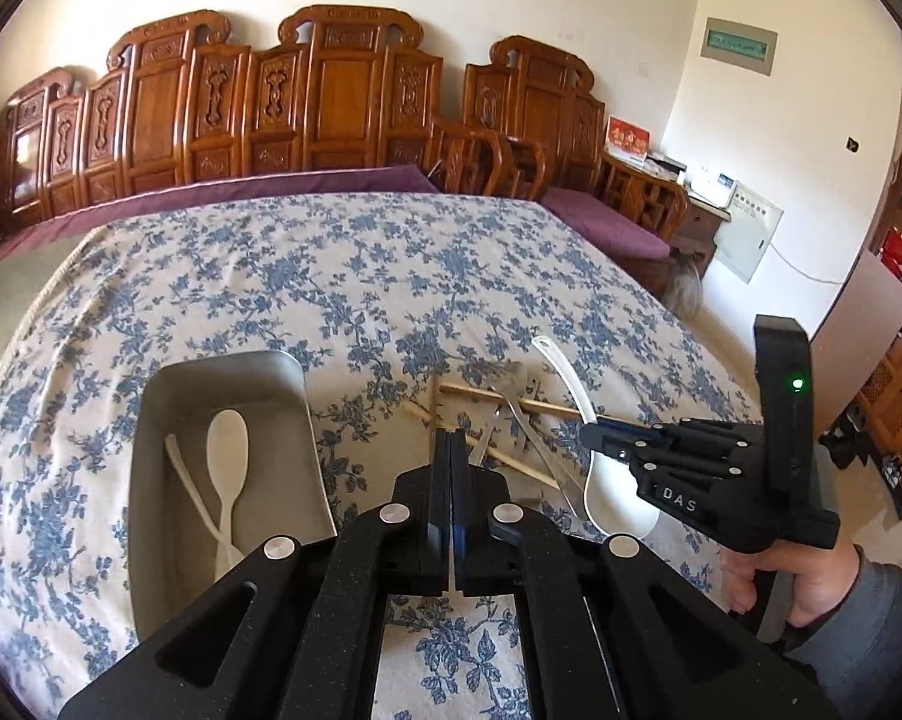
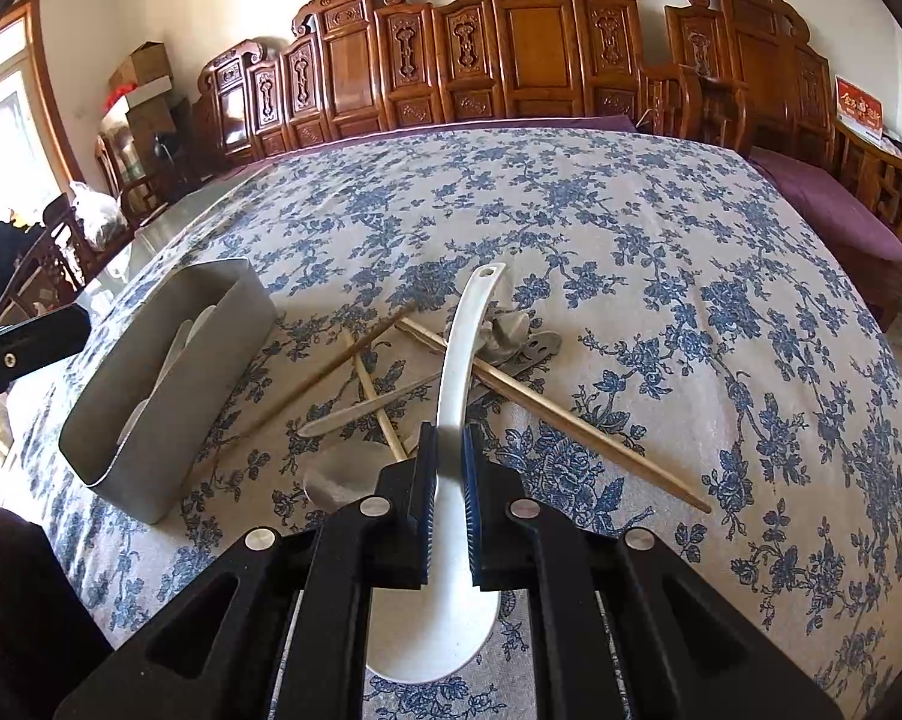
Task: Organize utensils
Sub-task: 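Grasp a wooden chopstick with the left tool and lift it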
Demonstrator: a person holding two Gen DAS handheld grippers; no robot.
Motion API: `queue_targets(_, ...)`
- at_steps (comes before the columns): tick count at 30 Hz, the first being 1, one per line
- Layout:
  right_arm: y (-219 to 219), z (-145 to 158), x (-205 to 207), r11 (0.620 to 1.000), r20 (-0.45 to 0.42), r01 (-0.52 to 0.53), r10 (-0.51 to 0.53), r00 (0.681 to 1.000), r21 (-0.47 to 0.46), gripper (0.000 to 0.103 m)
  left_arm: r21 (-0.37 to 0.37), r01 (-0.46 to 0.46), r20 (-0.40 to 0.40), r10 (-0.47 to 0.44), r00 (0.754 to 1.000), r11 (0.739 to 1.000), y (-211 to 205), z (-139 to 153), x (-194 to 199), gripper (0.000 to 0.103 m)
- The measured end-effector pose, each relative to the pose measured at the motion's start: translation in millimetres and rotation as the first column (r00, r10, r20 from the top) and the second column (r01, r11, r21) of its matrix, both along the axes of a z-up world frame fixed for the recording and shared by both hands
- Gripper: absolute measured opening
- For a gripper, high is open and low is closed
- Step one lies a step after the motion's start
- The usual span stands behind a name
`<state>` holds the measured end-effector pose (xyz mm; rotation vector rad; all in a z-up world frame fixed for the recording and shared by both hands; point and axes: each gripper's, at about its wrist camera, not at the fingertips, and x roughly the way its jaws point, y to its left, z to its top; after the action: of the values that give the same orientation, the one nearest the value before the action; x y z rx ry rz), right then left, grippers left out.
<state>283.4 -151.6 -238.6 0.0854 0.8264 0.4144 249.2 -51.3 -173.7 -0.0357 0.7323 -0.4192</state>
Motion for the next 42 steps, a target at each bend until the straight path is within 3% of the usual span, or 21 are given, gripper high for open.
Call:
queue_targets(7,2,2,-1,1.000,0.005,-0.001,0.001,1.000,0.010,0.010,0.089,0.010,-0.046,-0.006,0.999,0.996,-13,-6,14,0.000)
queue_targets(9,1,4,-2,1.000,0.012,-0.002,0.002,1.000,0.015,0.010,0.127,0.029,-0.064,-0.021,0.998,0.992,-19,-9,22,0.008)
queue_targets(10,0,5,-2,1.000,0.014,-0.002,0.002,1.000,0.020,0.010,0.155,0.039,-0.081,-0.027,0.996,0.987,-23,-13,29,0.019)
queue_targets(11,-1,6,-2,1.000,0.017,-0.003,0.002,1.000,0.024,0.010,0.178,0.045,-0.091,-0.029,0.995,0.983,-27,-16,36,0.021)
queue_targets(17,-9,12,-4,0.999,0.034,-0.009,0.007,0.999,0.046,0.010,0.301,0.091,-0.220,-0.024,0.975,0.949,-52,-54,77,0.021)
queue_targets(20,-13,13,-5,0.998,0.037,-0.014,0.012,0.999,0.056,0.010,0.316,0.104,-0.294,-0.007,0.956,0.943,-56,-76,89,0.020)
queue_targets(27,-16,17,-6,0.996,0.041,-0.017,0.013,0.999,0.084,0.010,0.336,0.101,-0.365,0.030,0.931,0.937,-59,-103,95,0.010)
queue_targets(29,-15,17,-6,0.996,0.041,-0.020,0.017,0.999,0.084,0.010,0.325,0.094,-0.364,0.033,0.931,0.941,-59,-103,95,0.004)
queue_targets(33,-14,16,-6,0.996,0.040,-0.023,0.020,0.999,0.083,0.010,0.321,0.083,-0.336,0.031,0.941,0.943,-59,-95,90,0.004)
queue_targets(42,-3,17,-8,0.996,0.043,-0.042,0.039,0.998,0.081,0.010,0.273,0.015,-0.221,0.047,0.974,0.962,-34,-43,59,0.004)
